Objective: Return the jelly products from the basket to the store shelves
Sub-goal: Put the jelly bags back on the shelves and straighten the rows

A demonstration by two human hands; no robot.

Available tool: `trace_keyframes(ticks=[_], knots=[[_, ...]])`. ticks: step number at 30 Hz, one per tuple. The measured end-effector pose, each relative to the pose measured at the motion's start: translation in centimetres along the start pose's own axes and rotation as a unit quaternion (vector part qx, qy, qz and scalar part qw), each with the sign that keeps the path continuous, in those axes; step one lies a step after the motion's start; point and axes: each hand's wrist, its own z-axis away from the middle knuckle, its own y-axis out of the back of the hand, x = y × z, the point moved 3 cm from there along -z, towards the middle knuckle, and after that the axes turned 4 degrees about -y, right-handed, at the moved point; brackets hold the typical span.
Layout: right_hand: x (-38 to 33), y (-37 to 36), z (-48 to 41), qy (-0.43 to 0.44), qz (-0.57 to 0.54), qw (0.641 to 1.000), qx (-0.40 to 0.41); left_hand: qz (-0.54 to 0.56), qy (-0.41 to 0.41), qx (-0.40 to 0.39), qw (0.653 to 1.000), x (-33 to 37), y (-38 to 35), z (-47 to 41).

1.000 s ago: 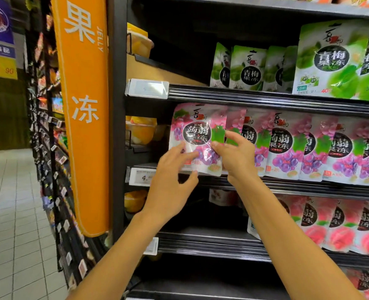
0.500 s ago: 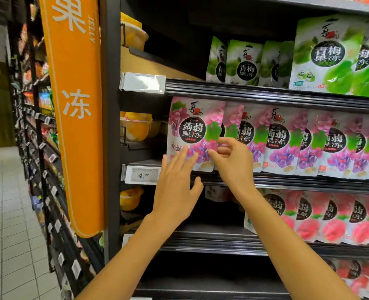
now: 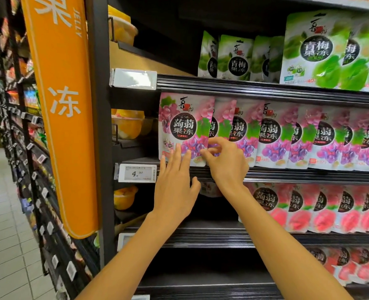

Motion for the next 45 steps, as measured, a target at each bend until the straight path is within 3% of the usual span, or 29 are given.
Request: trace_keyframes(ticks=[8,15,19,23,28,32,35,39,42,45], knots=[[0.9,0.8,0.8,-0.018,-0.008,1.000,-0.002,0.040,-0.007,0.015,0.999,-0.2,0.7,0.3],[3.5,2.6,3.7,-0.017,-0.040,0.999,0.009,0.208,0.006,0.085,0.974,0.9,0.4,2.9],[8.5,3.5,9.3,-0.024,-0.065,0.997,-0.042,0.320,0.060,0.022,0.945,1.6,-3.5,8.4],[16.8,3.2,17.8,-0.099,-0.038,0.980,-0.167,0.344,0.191,-0.094,0.915,1.5,-10.5,17.7],[30.3,1.8,30.2,-0.261,-0.002,0.900,-0.348,0.326,0.377,-0.214,0.840,1.4,-20.1,33.2],[40.1,1.2,41.7,-0.349,0.041,0.815,-0.461,0.310,0.488,-0.269,0.771,2.1,-26.0,46.8],[46.4,0.2,50.2,-0.398,0.055,0.765,-0.504,0.290,0.542,-0.278,0.738,2.3,-29.6,56.2],[53.5,-2.0,61.1,-0.459,0.076,0.726,-0.507,0.275,0.581,-0.303,0.703,1.9,-34.0,67.7],[58.4,-4.1,69.0,-0.489,0.106,0.666,-0.553,0.259,0.649,-0.314,0.643,1.0,-37.9,75.7],[62.8,-6.6,75.9,-0.492,0.150,0.642,-0.569,0.219,0.694,-0.361,0.584,-0.3,-42.3,83.3]])
